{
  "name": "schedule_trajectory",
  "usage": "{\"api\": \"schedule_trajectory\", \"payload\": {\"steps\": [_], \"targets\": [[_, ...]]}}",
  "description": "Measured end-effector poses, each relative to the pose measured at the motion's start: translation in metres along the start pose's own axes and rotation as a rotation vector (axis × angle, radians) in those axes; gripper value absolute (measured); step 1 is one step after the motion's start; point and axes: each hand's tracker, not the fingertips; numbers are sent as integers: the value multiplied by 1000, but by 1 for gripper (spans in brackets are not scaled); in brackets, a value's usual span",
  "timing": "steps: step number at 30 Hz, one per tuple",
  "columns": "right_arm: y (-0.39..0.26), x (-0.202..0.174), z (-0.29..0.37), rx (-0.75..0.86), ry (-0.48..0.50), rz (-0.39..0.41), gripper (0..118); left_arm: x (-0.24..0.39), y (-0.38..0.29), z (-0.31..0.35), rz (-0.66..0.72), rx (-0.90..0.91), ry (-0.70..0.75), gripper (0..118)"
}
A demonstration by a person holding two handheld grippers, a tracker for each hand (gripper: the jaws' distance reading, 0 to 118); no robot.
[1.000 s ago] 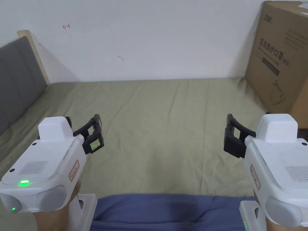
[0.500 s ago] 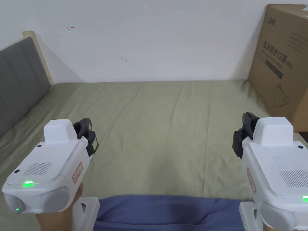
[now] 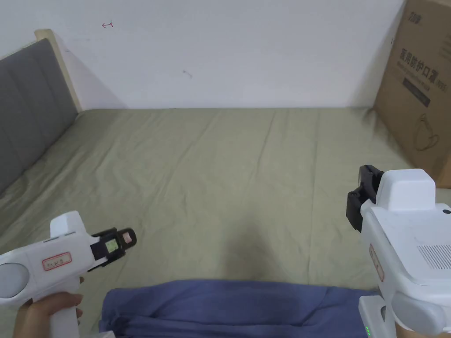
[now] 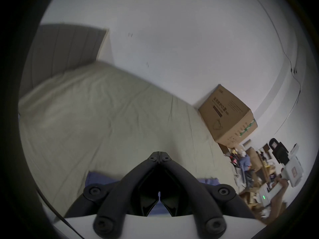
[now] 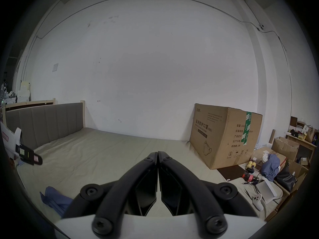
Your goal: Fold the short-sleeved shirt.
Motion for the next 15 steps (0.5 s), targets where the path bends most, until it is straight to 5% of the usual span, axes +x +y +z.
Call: {"api": "schedule_trajectory", "payload": {"steps": [13,15], "targets": [[-20,-27,-32,-80,33,36,0,-124,-38,-37,143,-269,76,0],[-24,-30,-36,-96,36,46,0,-136,-42,-44,188,-319,62,8]]}}
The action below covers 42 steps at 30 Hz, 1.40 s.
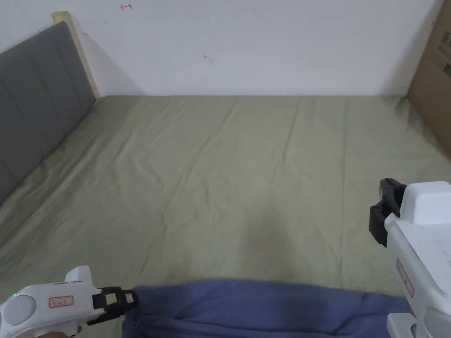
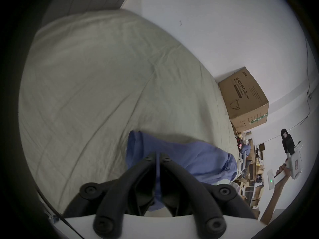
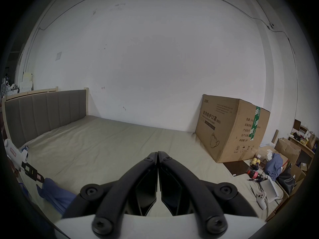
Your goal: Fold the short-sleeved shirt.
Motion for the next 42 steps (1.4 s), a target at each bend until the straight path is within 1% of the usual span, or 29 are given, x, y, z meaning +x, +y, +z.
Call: {"api": "schedule_trajectory", "payload": {"steps": [1,2,4,5,6,8,9,11,14,16,17,18,19,20,22,25,28,30,33,35,37,39,40,42], "targets": [[-1,-1,-2,-5,2,0,0,-3,0,-3,-12,4,9,25],[-3,-2,-3,-11,8,-2,0,-5,-1,-6,-23,5,18,44],[-5,-3,-6,-19,12,1,0,-3,-3,-10,-35,-16,42,87],[-6,-4,-6,-22,14,6,0,-4,-4,-12,-37,-18,40,95],[-6,-4,-6,-25,13,10,0,-5,-4,-14,-39,-22,30,95],[-8,-3,-6,-30,13,13,0,-26,5,-26,-14,-48,10,92],[-9,-3,-6,-33,10,15,0,-26,5,-30,-2,-59,-1,86],[-10,0,-6,-40,4,17,0,-25,4,-39,-6,-87,-20,64],[-10,4,-5,-46,-2,16,0,-22,1,-50,-43,-98,28,43],[-9,7,-4,-46,-9,19,0,-22,1,-53,-41,-86,32,20],[-9,8,-2,-44,-12,20,0,-22,1,-54,-35,-87,40,14],[-9,10,-1,-42,-14,19,0,-20,1,-54,-32,-86,38,11],[-8,11,0,-41,-17,18,0,-16,-1,-54,-42,-81,33,10],[-8,13,1,-40,-20,16,0,-8,-3,-52,-97,-65,78,10],[-6,15,2,-38,-20,13,0,1,-3,-46,-155,-49,100,9],[-3,17,4,-28,-23,15,0,11,0,-25,-141,-3,89,7],[1,20,7,-11,-19,1,0,15,7,-2,-138,23,90,7],[3,22,9,-4,-18,-3,0,14,11,14,-175,44,152,7],[4,24,11,8,-10,-14,0,7,15,39,-141,64,212,7],[4,25,14,15,-8,-20,0,8,15,51,-156,78,250,7],[3,27,16,22,-3,-30,0,22,11,58,-186,73,291,7],[2,29,18,24,1,-43,0,46,7,57,-199,79,309,7],[2,30,19,25,3,-48,0,58,4,57,-227,95,304,7],[1,32,20,26,2,-52,0,88,0,50,-213,85,307,7]]}}
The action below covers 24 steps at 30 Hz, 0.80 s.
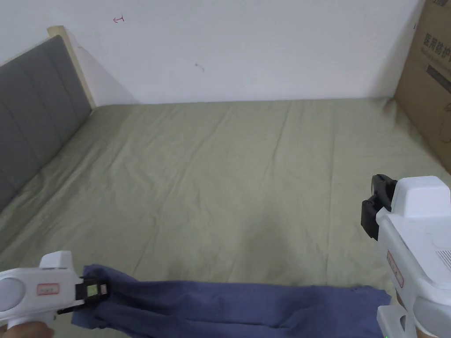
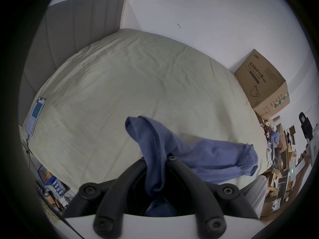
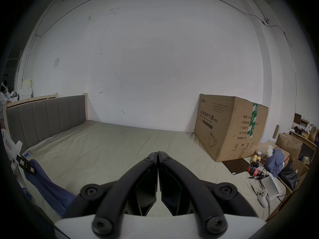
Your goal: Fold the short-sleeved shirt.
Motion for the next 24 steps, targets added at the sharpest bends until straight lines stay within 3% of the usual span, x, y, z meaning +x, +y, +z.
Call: {"api": "schedule_trajectory", "payload": {"steps": [9,18,24], "targets": [[-1,23,11,5,-15,-13,0,142,-14,-28,-149,-84,-193,7],[-8,49,21,-5,-75,-25,0,216,-55,-131,-210,-250,-110,7],[-8,55,27,-18,-91,-20,0,230,-77,-156,-242,-280,-22,8]]}}
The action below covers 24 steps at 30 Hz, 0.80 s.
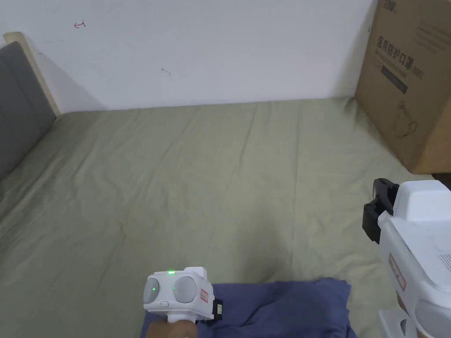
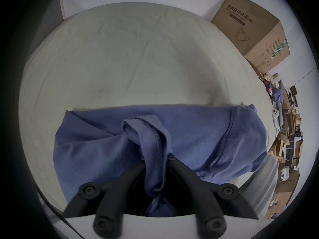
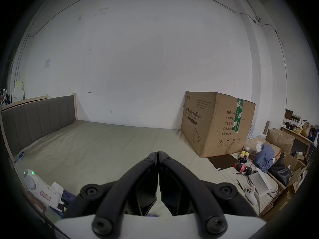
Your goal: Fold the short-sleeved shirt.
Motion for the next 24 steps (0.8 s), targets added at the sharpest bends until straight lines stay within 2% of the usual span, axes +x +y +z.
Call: {"api": "schedule_trajectory", "payload": {"steps": [2,3,4,5,6,7,11,17,18,19,21,24], "targets": [[0,1,1,0,-5,-2,0,5,1,9,-30,12,16,23],[1,2,1,-1,-4,-7,0,6,2,13,-46,19,15,38],[1,2,1,-2,-4,-10,0,7,4,18,-50,28,-5,69],[2,2,0,-2,-3,-10,0,5,5,28,-36,57,-39,89],[3,1,1,0,-5,-11,0,5,5,39,-21,90,-66,102],[4,1,1,3,-4,-12,0,3,6,51,-7,130,-87,108],[10,-2,1,14,3,-12,0,-16,7,104,34,304,-114,107],[14,-6,0,24,13,-8,0,-52,-3,135,36,486,30,103],[14,-6,0,24,16,-9,0,-58,-7,134,51,521,51,98],[13,-6,-2,24,17,-9,0,-64,-10,133,61,536,58,84],[12,-7,-3,20,18,-8,0,-74,-17,125,64,541,55,65],[9,-8,-5,14,23,-9,0,-78,-31,107,44,548,87,16]]}}
